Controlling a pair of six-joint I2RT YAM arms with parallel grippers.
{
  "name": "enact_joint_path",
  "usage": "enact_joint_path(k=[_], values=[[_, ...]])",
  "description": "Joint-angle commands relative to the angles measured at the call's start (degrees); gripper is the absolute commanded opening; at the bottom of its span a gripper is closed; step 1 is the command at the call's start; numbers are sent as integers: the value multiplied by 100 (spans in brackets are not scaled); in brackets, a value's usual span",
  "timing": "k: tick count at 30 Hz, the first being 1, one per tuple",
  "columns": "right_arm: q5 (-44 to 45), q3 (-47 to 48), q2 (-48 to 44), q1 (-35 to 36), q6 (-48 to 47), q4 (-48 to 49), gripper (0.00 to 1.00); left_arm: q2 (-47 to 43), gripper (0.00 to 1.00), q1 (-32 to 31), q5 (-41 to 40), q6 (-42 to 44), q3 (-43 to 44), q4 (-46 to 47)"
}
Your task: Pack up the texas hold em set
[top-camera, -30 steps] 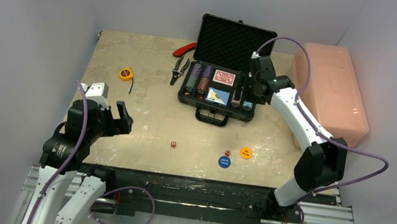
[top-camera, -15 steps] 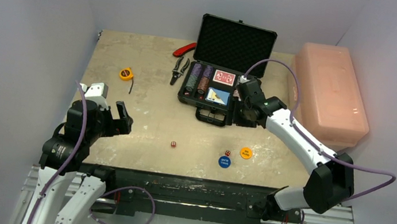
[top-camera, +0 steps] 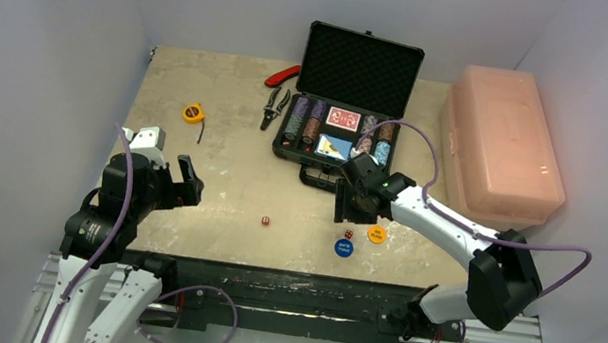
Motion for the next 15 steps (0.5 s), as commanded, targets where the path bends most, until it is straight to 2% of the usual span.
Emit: enact_joint_path(k=[1, 4, 15], values=[[58, -303, 147, 68, 296, 466, 57, -36, 97, 40, 52, -21, -25, 121], [60, -442, 269, 87, 342, 627, 54, -36, 98, 40, 52, -18, -22, 123], [323, -631, 522, 206, 436, 695, 52, -36, 98, 40, 25, -30, -23, 119]])
